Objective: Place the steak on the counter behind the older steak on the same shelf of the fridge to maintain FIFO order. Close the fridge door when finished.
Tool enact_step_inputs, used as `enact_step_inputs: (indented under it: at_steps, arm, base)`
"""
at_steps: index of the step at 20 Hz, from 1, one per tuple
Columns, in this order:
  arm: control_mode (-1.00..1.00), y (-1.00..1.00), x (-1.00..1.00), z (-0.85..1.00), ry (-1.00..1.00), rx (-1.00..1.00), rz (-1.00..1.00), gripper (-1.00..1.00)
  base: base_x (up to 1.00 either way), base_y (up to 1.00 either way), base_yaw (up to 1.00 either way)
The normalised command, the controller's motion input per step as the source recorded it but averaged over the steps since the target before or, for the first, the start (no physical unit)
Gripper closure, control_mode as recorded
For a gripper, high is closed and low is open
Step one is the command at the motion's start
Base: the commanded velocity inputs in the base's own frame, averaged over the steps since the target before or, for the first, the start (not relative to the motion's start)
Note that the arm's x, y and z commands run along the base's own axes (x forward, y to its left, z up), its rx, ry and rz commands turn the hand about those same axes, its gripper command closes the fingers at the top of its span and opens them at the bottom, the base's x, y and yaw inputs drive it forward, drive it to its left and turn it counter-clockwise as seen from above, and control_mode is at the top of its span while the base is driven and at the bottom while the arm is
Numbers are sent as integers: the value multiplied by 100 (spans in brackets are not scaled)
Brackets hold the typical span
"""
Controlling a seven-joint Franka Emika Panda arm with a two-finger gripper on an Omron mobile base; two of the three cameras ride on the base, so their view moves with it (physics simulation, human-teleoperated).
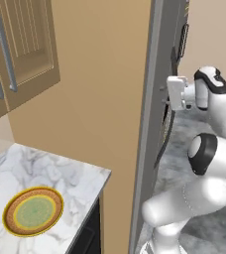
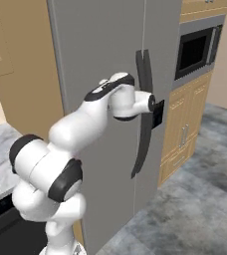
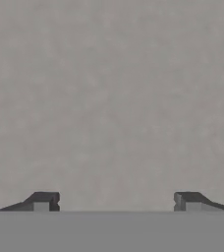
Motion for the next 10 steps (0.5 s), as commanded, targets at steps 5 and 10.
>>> enact_step_inputs:
  at_steps: [5, 10]
  arm:
    - [-100, 67, 36, -17, 0, 5, 29, -100]
    - [-100, 84, 6, -30, -7, 0, 21, -100]
  base:
    - [0, 0, 0]
    - [0, 0, 0]
